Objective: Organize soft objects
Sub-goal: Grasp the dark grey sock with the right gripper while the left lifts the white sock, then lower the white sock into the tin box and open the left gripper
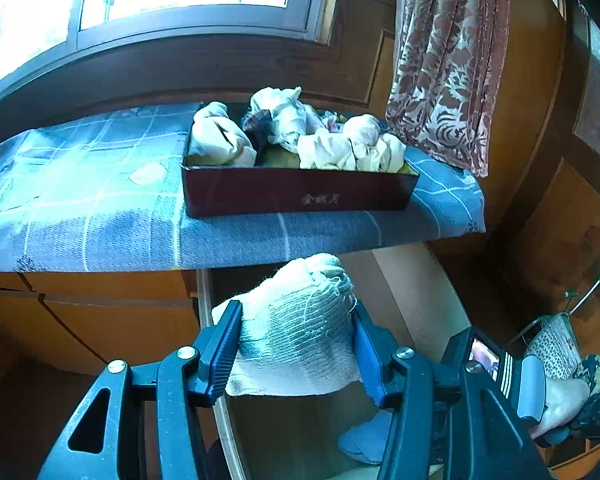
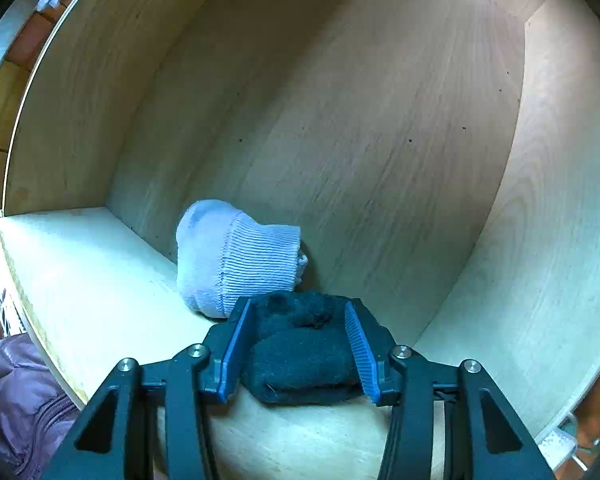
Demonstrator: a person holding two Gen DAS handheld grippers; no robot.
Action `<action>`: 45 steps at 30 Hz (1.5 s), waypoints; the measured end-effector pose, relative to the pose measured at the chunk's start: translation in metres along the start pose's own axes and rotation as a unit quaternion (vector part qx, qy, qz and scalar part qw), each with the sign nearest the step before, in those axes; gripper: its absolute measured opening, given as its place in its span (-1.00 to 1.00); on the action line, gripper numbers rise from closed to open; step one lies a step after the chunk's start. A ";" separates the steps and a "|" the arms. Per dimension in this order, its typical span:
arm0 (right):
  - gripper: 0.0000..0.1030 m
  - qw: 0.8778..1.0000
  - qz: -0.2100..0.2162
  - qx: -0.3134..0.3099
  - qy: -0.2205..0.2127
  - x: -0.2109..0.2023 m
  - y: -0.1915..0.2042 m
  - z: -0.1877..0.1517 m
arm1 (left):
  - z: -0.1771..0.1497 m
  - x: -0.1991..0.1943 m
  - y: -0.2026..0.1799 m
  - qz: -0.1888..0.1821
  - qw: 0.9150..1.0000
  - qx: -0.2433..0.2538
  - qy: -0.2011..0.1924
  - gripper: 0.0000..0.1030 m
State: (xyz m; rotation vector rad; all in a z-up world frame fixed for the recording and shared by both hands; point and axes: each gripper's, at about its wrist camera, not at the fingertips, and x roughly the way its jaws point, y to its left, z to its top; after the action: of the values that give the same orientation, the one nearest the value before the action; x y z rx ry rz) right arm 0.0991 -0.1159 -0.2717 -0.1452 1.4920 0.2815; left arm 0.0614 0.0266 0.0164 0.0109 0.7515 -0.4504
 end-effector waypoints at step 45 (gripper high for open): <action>-0.06 1.000 0.013 -0.009 0.008 0.007 0.001 0.007 | 0.097 0.017 -0.021 0.076 0.993 0.060 -0.067 0.03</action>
State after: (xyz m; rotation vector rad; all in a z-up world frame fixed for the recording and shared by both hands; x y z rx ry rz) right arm 0.1055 -0.1124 -0.2777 -0.1429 1.5093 0.3157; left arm 0.1273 -0.0157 0.0794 0.1481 0.5854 -0.3471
